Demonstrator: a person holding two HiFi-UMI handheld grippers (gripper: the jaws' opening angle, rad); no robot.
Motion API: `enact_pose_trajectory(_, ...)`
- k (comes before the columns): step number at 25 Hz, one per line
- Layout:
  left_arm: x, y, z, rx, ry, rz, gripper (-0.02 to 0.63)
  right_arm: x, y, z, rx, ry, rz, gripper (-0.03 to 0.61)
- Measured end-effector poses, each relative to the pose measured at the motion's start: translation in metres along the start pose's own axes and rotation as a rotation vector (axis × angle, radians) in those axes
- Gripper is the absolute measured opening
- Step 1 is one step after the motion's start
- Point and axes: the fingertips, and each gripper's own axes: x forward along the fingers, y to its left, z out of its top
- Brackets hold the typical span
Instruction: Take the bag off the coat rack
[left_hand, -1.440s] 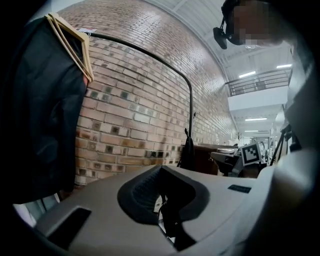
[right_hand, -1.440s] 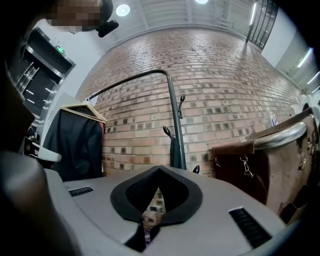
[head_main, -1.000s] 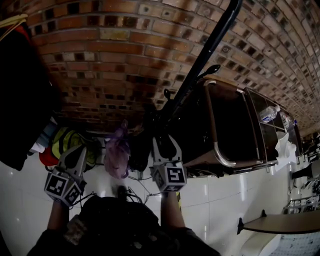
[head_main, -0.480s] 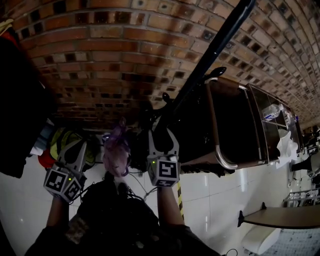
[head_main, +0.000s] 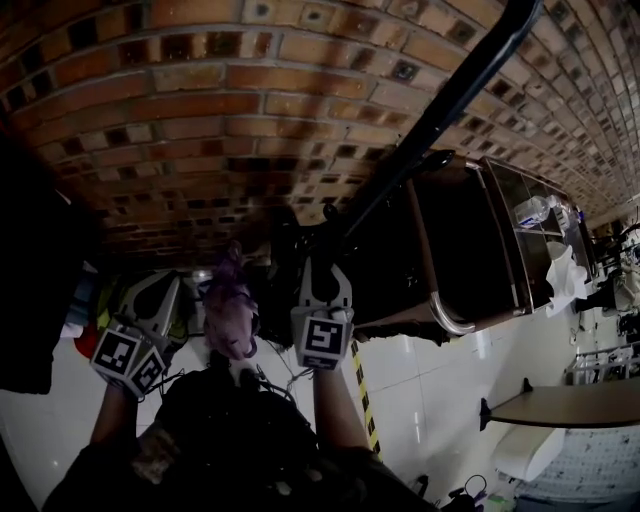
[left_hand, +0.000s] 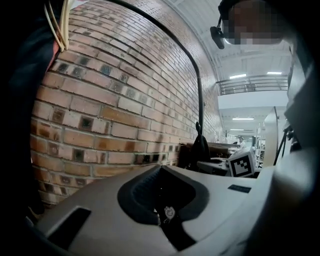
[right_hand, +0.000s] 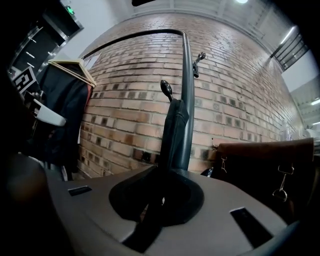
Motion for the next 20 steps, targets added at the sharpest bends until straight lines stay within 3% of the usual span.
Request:
enact_pose_trajectory(8, 0.021, 0.010, 0.005, 0.007, 0.005, -0.044, 0.040, -0.011, 0.008, 0.008, 0.033, 0.006, 0.071, 0.014)
enact_pose_trajectory(12, 0.024, 0.015, 0.008, 0.004, 0.001, -0.048, 0.040, -0.016, 0.014, 0.018, 0.113, -0.014, 0.132, 0.012)
enact_pose_trajectory(16, 0.025, 0.019, 0.009, 0.007, 0.008, -0.058, 0.040, -0.030, 0.033, 0.042, 0.154, -0.040, 0.231, 0.011)
enact_pose_trajectory(20, 0.027, 0.021, 0.011, 0.000, 0.003, -0.065, 0.041, -0.039, 0.041, 0.075, 0.156, -0.104, 0.275, 0.011)
